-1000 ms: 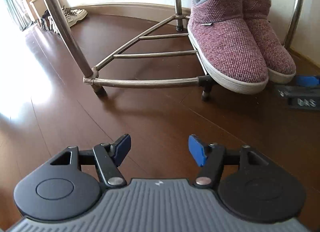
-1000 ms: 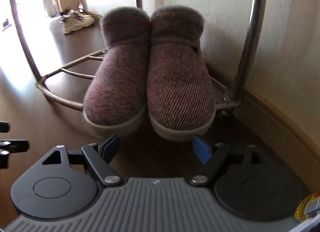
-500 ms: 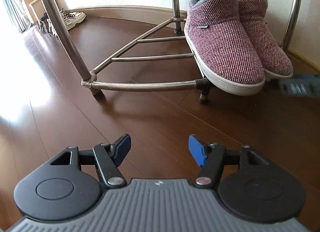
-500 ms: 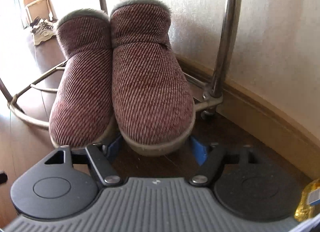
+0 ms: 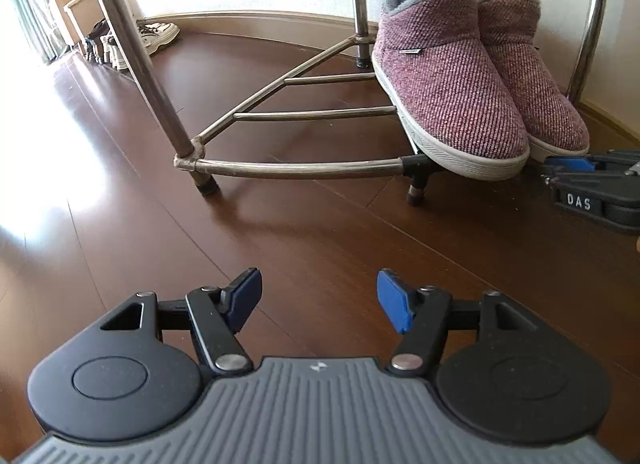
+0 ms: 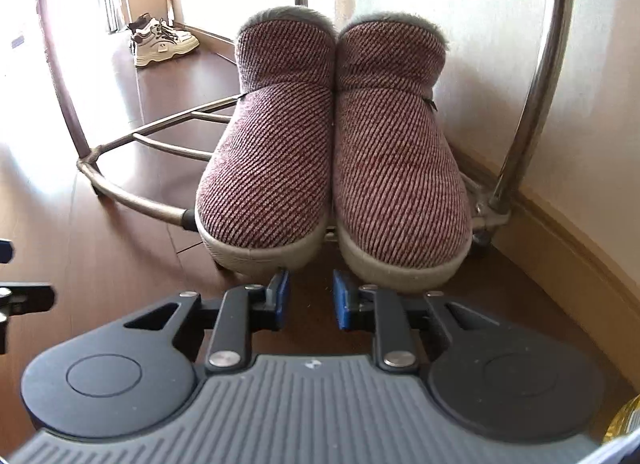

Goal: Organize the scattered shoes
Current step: 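Open the right tool and withdraw it from the pink slippers, then move the right tool down to the brown fleece-lined buckle shoes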

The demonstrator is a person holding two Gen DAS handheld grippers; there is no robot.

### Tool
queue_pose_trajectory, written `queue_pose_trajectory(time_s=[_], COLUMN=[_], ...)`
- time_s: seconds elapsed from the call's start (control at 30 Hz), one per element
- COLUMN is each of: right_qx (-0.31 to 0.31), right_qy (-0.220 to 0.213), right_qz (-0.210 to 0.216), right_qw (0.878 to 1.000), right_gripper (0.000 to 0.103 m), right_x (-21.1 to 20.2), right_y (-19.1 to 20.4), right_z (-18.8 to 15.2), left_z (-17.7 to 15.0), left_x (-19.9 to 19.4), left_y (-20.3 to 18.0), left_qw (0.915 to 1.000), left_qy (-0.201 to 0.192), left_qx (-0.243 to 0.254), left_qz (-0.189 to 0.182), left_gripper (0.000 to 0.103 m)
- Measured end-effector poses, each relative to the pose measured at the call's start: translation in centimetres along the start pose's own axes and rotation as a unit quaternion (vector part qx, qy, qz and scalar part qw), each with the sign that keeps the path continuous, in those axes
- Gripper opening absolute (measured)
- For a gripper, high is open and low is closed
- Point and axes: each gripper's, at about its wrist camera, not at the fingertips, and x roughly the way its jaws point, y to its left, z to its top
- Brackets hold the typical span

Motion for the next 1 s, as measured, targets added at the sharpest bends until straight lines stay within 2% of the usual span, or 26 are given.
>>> queue_pose_trajectory(time_s=[0.2, 0.3, 0.53, 0.6, 0.63, 0.73, 0.8, 0.87, 1.0], right_qx=[0.012, 0.004, -0.009, 0.004, 0.01, -0.016, -0.037, -0.07, -0.126], right_qy=[-0.008, 0.001, 0.017, 0.037, 0.059, 0.089, 0.099, 0.121, 0.157], right_qz=[-0.009, -0.039, -0.047, -0.021, 0.014, 0.083, 0.108, 0.149, 0.184], right_qw=[1.0, 0.999, 0.999, 0.999, 0.998, 0.992, 0.989, 0.979, 0.962], right_gripper=[0.02, 0.02, 0.02, 0.022, 0.024, 0.028, 0.03, 0.033, 0.037], right_x=[-2.4, -1.5, -0.9, -2.0, -3.2, -5.6, -6.7, -8.4, -11.3], right_y=[-1.3, -2.2, -2.8, -2.8, -2.5, -1.3, -0.4, 1.1, 4.8], right_z=[-0.9, -0.9, -0.4, -1.2, -2.2, -4.6, -5.5, -6.8, -8.0], left_z=[-0.7, -1.1, -2.2, -2.9, -3.4, -6.0, -8.2, -10.5, -15.6], left_x=[-0.7, -0.9, -2.9, -3.8, -4.5, -7.2, -9.2, -11.2, -15.2], left_y=[0.3, 0.5, 1.1, 1.8, 2.1, 3.1, 3.9, 4.8, 6.1], left_qw=[0.9999, 0.9999, 0.9997, 0.9994, 0.9989, 0.9954, 0.9932, 0.9926, 0.9934], left_qy=[0.003, 0.007, 0.006, 0.009, 0.01, 0.018, 0.028, 0.04, 0.061], left_qx=[0.01, 0.011, 0.024, 0.033, 0.046, 0.094, 0.113, 0.115, 0.096], left_qz=[0.003, 0.004, 0.001, 0.002, 0.002, 0.007, 0.007, 0.003, -0.008], left_gripper=[0.066, 0.066, 0.067, 0.067, 0.067, 0.067, 0.067, 0.068, 0.068])
